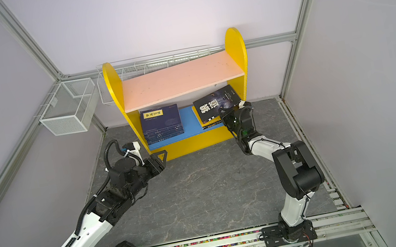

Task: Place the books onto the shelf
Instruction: 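Press the dark book flat onto the yellow book with the right gripper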

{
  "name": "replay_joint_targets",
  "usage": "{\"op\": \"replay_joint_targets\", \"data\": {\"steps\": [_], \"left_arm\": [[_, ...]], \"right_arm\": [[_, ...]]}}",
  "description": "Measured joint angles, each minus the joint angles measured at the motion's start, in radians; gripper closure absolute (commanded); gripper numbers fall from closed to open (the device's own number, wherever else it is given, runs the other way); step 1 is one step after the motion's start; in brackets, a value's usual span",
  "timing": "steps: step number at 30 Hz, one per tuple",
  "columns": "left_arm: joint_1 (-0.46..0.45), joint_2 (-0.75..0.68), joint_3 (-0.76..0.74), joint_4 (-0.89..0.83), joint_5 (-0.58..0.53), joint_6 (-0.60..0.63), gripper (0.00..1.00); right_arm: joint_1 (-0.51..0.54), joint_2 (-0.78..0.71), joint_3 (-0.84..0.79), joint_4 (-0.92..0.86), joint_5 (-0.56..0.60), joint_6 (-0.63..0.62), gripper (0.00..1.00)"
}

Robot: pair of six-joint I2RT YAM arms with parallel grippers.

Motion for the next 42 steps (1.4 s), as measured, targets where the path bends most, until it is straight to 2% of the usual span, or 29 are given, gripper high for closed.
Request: {"op": "replay_joint_targets", "data": {"steps": [9, 16, 18, 21, 26, 31, 34, 37, 40, 42], "left_arm": [[0.000, 0.000, -0.006, 0.005, 0.002, 0.000, 0.35], [0.000, 0.000, -0.006, 0.009, 0.004, -0.007, 0.35], [0.000, 0.002, -0.006, 0.013, 0.007, -0.007, 0.36], [0.000, 0.005, -0.006, 0.015, 0.011, -0.008, 0.36], [0.000, 0.014, -0.006, 0.015, 0.019, -0.009, 0.36], [0.000, 0.024, -0.006, 0.017, 0.025, -0.011, 0.36], [0.000, 0.025, -0.006, 0.025, 0.026, -0.012, 0.36], [0.000, 0.025, -0.006, 0.029, 0.025, -0.011, 0.36], [0.000, 0.025, -0.006, 0.025, 0.016, -0.012, 0.36], [0.000, 0.025, -0.006, 0.010, -0.003, -0.015, 0.36]], "right_arm": [[0.024, 0.026, 0.000, -0.005, 0.028, 0.022, 0.77], [0.030, 0.021, 0.000, -0.027, 0.045, 0.035, 0.47], [0.032, 0.002, 0.001, -0.080, 0.056, 0.026, 0.39], [0.035, -0.058, 0.009, -0.208, 0.075, -0.006, 0.33], [0.035, -0.134, 0.138, -0.456, 0.097, -0.090, 0.28], [0.035, -0.163, 0.227, -0.591, 0.095, -0.159, 0.32], [0.035, -0.161, 0.243, -0.683, 0.074, -0.216, 0.39], [0.037, -0.145, 0.262, -0.782, 0.041, -0.278, 0.52], [0.043, -0.132, 0.266, -0.867, 0.019, -0.339, 0.74], [0.048, -0.122, 0.266, -0.920, 0.012, -0.378, 0.81]]}}
